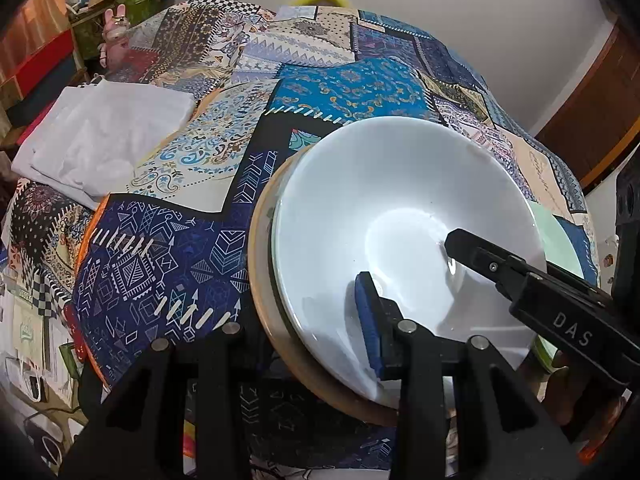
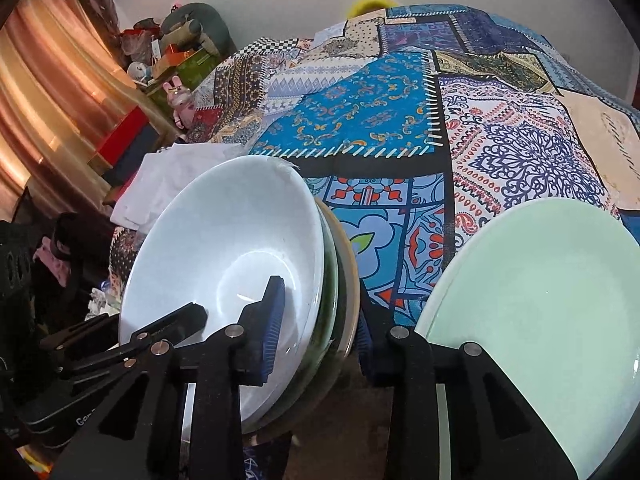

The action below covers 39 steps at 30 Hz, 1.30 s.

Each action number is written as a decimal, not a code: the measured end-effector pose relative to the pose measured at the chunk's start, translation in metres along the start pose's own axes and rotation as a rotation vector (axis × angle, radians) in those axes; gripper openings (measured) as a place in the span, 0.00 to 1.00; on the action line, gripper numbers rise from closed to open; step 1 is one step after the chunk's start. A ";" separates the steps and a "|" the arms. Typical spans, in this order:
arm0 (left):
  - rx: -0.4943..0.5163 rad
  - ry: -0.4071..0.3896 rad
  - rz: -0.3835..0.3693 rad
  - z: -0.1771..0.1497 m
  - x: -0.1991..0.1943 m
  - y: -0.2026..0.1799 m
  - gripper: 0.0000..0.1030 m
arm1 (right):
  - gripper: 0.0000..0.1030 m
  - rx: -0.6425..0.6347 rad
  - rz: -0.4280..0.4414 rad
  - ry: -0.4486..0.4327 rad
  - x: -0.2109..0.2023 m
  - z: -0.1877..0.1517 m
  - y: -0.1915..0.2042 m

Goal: Organize plates and bowls
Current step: 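Lower the white bowl into the pale green bowl with the left gripper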

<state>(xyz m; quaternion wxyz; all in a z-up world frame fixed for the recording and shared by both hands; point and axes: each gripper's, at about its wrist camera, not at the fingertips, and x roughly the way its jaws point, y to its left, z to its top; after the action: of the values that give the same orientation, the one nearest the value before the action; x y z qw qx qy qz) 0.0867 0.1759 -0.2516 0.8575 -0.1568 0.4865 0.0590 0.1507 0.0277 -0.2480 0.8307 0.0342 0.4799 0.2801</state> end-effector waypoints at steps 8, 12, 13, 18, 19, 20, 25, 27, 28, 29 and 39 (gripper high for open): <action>0.009 -0.043 0.025 0.003 -0.018 -0.008 0.36 | 0.29 -0.006 0.014 -0.034 -0.014 0.001 0.003; 0.014 -0.063 0.023 0.007 -0.028 -0.013 0.36 | 0.29 -0.002 0.022 -0.057 -0.025 0.003 0.002; 0.018 -0.069 0.019 0.008 -0.031 -0.016 0.36 | 0.29 -0.001 0.022 -0.062 -0.027 0.004 0.002; 0.043 -0.101 0.014 0.012 -0.044 -0.029 0.36 | 0.29 0.004 0.018 -0.097 -0.043 0.007 -0.001; 0.044 -0.105 0.011 0.014 -0.045 -0.032 0.36 | 0.29 0.006 0.018 -0.103 -0.046 0.007 -0.002; 0.050 -0.110 0.008 0.015 -0.047 -0.035 0.36 | 0.29 0.010 0.016 -0.111 -0.050 0.008 -0.004; 0.065 -0.126 -0.009 0.017 -0.056 -0.050 0.36 | 0.29 0.021 0.003 -0.143 -0.067 0.008 -0.012; 0.075 -0.126 -0.016 0.016 -0.058 -0.058 0.36 | 0.29 0.027 -0.004 -0.155 -0.074 0.008 -0.016; 0.084 -0.128 -0.021 0.016 -0.060 -0.063 0.36 | 0.29 0.028 -0.008 -0.160 -0.077 0.007 -0.018; 0.092 -0.129 -0.025 0.015 -0.061 -0.066 0.36 | 0.29 0.033 -0.013 -0.165 -0.081 0.006 -0.020; 0.142 -0.134 -0.061 0.009 -0.067 -0.102 0.36 | 0.29 0.079 -0.043 -0.204 -0.108 -0.005 -0.048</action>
<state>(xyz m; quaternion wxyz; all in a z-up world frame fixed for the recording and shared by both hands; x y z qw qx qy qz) 0.0857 0.0861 -0.1688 0.8985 -0.1063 0.4257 0.0085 0.1261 -0.0680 -0.1822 0.8791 0.0850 0.4040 0.2382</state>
